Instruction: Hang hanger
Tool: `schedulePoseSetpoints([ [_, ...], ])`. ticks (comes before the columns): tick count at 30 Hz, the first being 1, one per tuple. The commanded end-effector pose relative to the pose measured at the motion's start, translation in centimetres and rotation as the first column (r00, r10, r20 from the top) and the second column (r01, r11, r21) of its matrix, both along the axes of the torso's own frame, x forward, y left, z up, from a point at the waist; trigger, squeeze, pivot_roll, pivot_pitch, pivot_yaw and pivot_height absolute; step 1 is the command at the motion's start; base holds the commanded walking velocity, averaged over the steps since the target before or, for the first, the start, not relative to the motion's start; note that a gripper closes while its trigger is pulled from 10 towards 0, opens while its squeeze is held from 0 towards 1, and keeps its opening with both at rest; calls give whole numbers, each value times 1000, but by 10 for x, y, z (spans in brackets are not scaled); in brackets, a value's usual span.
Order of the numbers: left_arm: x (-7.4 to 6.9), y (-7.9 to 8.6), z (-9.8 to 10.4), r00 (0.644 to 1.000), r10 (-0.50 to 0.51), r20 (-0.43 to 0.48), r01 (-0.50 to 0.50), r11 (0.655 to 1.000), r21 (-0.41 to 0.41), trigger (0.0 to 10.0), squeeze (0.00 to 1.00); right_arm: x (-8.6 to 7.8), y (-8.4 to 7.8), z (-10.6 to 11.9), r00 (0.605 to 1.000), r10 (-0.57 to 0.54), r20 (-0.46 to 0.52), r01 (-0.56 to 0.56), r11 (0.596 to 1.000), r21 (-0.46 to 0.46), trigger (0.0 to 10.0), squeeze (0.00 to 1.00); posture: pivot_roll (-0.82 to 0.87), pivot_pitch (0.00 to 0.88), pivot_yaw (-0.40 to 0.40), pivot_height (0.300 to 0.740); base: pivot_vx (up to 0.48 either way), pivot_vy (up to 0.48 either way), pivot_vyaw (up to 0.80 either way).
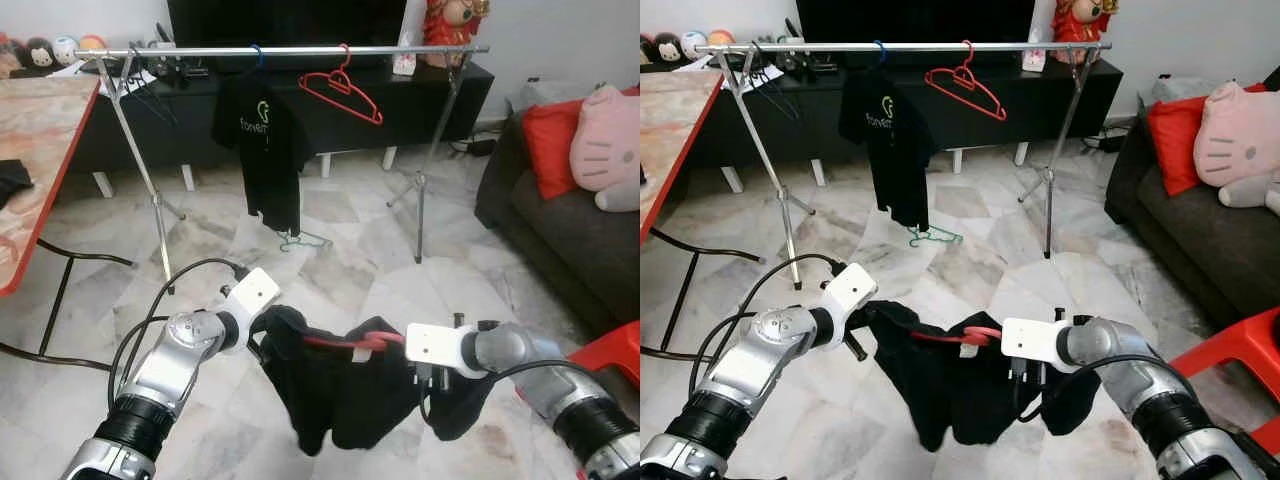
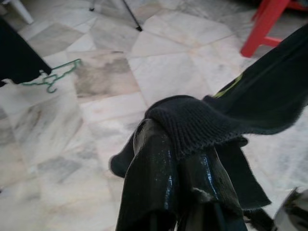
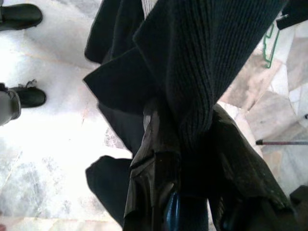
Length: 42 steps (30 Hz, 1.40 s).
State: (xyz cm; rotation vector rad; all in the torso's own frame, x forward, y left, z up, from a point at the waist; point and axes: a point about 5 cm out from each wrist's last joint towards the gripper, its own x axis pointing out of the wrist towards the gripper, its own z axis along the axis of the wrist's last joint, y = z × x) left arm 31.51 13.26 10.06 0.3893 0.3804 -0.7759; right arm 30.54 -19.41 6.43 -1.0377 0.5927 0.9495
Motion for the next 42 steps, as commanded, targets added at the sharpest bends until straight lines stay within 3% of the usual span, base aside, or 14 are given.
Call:
schedulePoseSetpoints([
  [1, -5, -13, 10, 996, -85, 7, 86, 996, -39, 10000, 0, 13, 9, 4, 996, -59, 68, 58, 998, 12, 0, 0, -66, 0, -74, 740, 0, 0, 0],
  [6, -17, -26, 10, 980, -195, -28, 193, 980, -52, 10000, 0, 24, 25, -2, 972, -200, 124, 191, 978, 85, 0, 0, -59, 0, -73, 740, 0, 0, 0],
  [9, -24, -34, 9, 964, -261, -46, 258, 965, -55, 10000, 0, 27, 44, -6, 953, -288, 97, 262, 940, 217, 0, 0, -55, 0, -70, 740, 0, 0, 0],
  [14, -33, -42, -3, 936, -340, -90, 342, 940, 3, 10000, 0, 22, 65, -11, 961, -274, 30, 251, 914, 319, 0, 0, -43, 0, -69, 740, 0, 0, 0],
  [18, -36, -45, -9, 928, -357, -104, 362, 932, 32, 10000, 0, 24, 71, -10, 960, -278, 34, 249, 901, 355, 0, 0, -45, 0, -67, 740, 0, 0, 0],
  [19, -39, -51, -15, 921, -374, -107, 382, 922, 64, 10000, 0, 25, 80, -9, 957, -289, 18, 257, 874, 413, 0, 0, -46, 0, -61, 740, 0, 0, 0],
  [23, -41, -66, -23, 909, -406, -94, 416, 899, 135, 10000, 0, 26, 91, -6, 961, -277, 4, 244, 851, 465, 0, 0, -44, 0, -57, 740, 0, 0, 0],
  [28, -45, -79, -23, 897, -436, -74, 441, 894, 82, 10000, 39, 24, 95, -7, 968, -253, -3, 222, 844, 489, 0, 0, -51, 0, -53, 740, 0, 0, 0],
  [29, -47, -81, -23, 889, -452, -78, 457, 887, 71, 10000, 812, 24, 95, -6, 969, -247, 2, 215, 845, 490, 0, 0, -51, 0, -53, 740, 0, 0, 0],
  [30, -48, -81, -23, 882, -464, -85, 469, 881, 66, 10000, 1000, 23, 95, -7, 971, -239, 1, 207, 845, 493, 0, 0, -51, 0, -53, 740, 0, 0, 0],
  [34, -52, -79, -25, 871, -482, -94, 488, 870, 65, 10000, 1000, 21, 94, -8, 979, -205, 1, 178, 850, 495, 0, 0, -51, 0, -52, 740, 0, 0, 0],
  [42, -51, -56, -21, 879, -464, -112, 471, 881, 50, 10000, 1000, 19, 86, -8, 990, -139, 28, 108, 867, 487, 0, 0, -44, 0, -53, 740, 0, 0, 0],
])
